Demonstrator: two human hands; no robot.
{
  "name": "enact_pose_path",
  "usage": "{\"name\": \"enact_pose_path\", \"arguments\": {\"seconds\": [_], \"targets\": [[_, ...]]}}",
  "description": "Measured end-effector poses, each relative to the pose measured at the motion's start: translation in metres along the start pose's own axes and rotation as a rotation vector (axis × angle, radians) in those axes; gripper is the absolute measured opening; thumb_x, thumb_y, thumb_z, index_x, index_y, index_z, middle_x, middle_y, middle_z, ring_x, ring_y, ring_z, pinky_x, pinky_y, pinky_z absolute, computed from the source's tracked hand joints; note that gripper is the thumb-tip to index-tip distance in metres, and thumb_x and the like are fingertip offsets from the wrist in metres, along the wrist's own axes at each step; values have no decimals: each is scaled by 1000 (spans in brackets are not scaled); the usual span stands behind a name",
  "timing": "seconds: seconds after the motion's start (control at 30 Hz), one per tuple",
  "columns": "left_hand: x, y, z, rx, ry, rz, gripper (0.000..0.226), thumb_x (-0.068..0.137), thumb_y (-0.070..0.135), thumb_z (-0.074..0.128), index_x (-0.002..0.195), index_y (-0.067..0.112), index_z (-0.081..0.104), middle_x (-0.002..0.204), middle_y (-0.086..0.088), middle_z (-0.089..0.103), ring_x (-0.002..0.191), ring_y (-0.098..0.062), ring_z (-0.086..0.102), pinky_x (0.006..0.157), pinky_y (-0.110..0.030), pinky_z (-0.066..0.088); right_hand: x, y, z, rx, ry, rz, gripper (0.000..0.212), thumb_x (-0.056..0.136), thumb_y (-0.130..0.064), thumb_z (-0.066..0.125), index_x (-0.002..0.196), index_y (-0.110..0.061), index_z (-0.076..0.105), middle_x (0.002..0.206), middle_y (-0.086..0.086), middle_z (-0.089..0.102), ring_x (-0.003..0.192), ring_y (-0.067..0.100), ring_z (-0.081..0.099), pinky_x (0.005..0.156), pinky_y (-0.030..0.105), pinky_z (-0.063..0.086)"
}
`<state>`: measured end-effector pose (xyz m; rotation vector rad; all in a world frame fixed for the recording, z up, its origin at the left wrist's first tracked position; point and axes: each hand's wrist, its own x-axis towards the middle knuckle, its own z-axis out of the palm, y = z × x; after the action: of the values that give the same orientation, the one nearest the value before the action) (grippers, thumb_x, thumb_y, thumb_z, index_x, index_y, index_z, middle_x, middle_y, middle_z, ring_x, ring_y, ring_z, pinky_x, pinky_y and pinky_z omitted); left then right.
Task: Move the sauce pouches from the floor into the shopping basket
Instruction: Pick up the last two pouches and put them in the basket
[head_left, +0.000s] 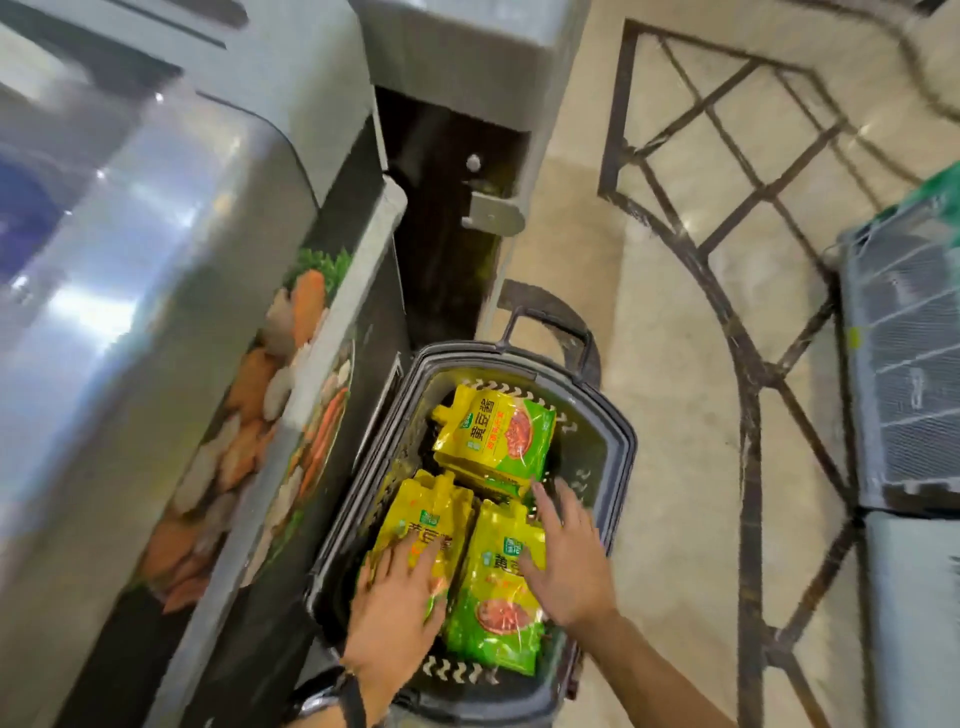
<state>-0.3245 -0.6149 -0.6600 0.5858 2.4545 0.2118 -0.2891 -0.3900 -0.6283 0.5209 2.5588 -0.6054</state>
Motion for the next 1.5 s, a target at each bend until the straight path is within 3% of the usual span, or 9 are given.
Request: {"name": "enact_pose_path", "arguments": {"seconds": [0.07, 0.2, 0.33, 0.4, 0.53, 0.67, 1.07, 1.3, 1.5], "targets": [[-13, 10, -33, -30, 16, -59, 73, 70, 55, 79, 135, 33, 53, 131, 3, 60, 113, -21, 66, 91, -46, 57, 5, -5, -44, 37, 41, 24, 86, 87, -39, 59, 157, -33, 8, 158, 9, 23, 145, 29, 27, 117, 38, 30], [-17, 24, -66, -81, 81, -190, 78, 70, 57, 77, 139, 32, 52, 135, 0, 59, 116, -26, 64, 91, -49, 54, 40, 1, -107, 9, 58, -35, 87, 83, -33, 64, 156, -27, 17, 144, 10, 38, 128, 32, 46, 102, 39, 45], [-13, 29, -59, -232, 88, -477, 78, 85, 57, 64, 152, 30, 35, 152, -2, 41, 134, -26, 47, 105, -45, 45, 97, 25, -133, -110, -61, -72, 84, 90, -37, 61, 157, -29, 10, 150, 15, 33, 133, 33, 43, 101, 39, 44], [-13, 37, -49, -397, 93, -661, 79, 91, 53, 61, 156, 29, 24, 155, -7, 37, 131, -26, 52, 102, -39, 47, 125, 40, -140, -196, -128, -180, 84, 91, -39, 59, 157, -29, 9, 151, 15, 31, 137, 33, 38, 103, 39, 42], [-26, 55, -16, -454, 17, -989, 73, 91, 57, 58, 151, 22, 35, 130, -20, 60, 114, -37, 63, 92, -39, 53, 177, 70, -151, -336, -179, -361, 87, 86, -38, 63, 156, -29, 12, 138, 13, 43, 125, 33, 46, 96, 39, 47], [-32, 84, 16, -483, 110, -1175, 80, 84, 55, 69, 150, 21, 38, 121, -24, 54, 113, -45, 52, 89, -50, 51, 213, 79, -159, -428, -212, -452, 91, 85, -43, 64, 155, -32, 6, 138, 14, 45, 121, 32, 48, 97, 40, 48], [-47, 111, 96, -925, 368, -1285, 73, 96, 35, 61, 157, 15, 26, 146, -32, 41, 144, -45, 31, 113, -53, 36, 236, 55, -130, -575, -244, -600, 93, 89, -46, 60, 157, -30, 0, 150, 18, 36, 137, 35, 36, 109, 44, 39], [-39, 119, 124, -1060, 376, -1353, 68, 104, 30, 43, 160, 34, 3, 124, -16, 51, 100, -36, 60, 90, -45, 50, 266, 58, -101, -450, -379, -589, 109, 89, -40, 65, 143, -54, -28, 160, 22, 15, 140, 44, 35, 109, 55, 37], [-11, 103, 140, -965, 541, -1508, 79, 101, 31, 51, 156, 44, -4, 105, -11, 41, 68, -32, 55, 75, -49, 54, 293, 68, -73, -352, -271, -651, 121, 82, -23, 78, 145, -57, -19, 127, 17, 50, 89, 29, 67, 87, 47, 53]]}}
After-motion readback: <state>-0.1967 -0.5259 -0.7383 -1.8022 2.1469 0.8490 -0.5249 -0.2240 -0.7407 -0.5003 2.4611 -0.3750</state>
